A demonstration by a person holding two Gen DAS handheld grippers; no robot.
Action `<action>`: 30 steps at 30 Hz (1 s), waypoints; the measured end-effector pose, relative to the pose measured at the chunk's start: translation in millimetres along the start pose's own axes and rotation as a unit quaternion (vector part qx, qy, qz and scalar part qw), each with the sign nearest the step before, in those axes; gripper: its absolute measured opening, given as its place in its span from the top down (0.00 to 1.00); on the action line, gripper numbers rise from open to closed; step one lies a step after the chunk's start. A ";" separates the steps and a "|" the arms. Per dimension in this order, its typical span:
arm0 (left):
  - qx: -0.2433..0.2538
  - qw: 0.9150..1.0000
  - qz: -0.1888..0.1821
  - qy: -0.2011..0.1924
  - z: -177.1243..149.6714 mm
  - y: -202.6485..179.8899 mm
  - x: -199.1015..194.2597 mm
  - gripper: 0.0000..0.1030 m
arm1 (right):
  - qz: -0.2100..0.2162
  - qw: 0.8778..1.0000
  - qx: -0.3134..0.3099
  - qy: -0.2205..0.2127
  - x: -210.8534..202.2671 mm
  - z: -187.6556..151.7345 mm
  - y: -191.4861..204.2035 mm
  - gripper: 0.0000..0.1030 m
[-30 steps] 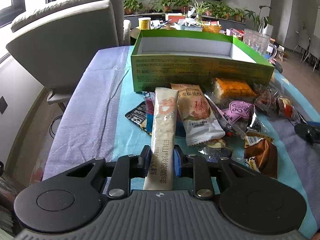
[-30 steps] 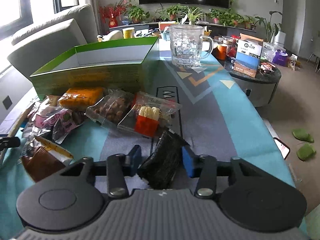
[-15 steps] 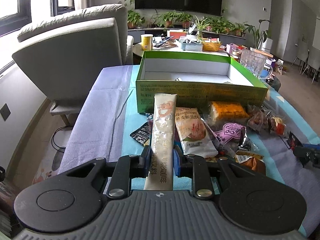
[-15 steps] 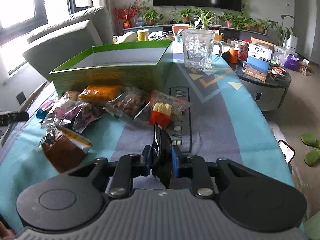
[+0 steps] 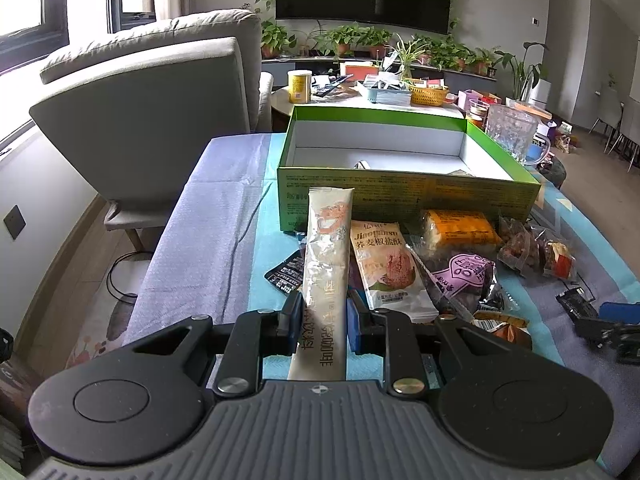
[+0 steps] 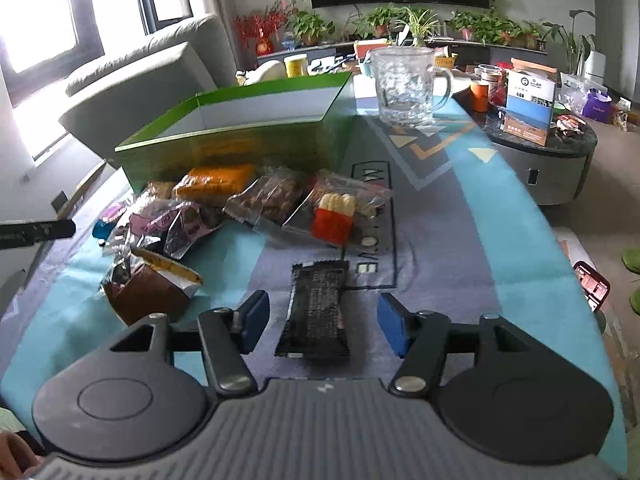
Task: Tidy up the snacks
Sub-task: 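Lift both snacks over the green box and release them inside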
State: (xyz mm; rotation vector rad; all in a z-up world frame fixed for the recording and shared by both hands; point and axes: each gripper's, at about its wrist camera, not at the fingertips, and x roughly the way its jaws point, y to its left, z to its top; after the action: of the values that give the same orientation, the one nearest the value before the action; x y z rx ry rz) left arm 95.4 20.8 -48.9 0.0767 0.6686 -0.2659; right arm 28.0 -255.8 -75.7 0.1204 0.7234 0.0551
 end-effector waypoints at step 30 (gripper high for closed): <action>0.032 0.994 -0.006 -0.101 97.7 -31.5 8.7 0.79 | 0.052 0.978 -0.084 -0.186 -3.0 112.8 40.6 0.74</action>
State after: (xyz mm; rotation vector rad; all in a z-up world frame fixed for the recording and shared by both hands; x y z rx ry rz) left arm 152.3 -26.7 22.7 0.1063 0.4603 -0.3030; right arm 100.2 -226.0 15.3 0.0058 0.3366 0.1888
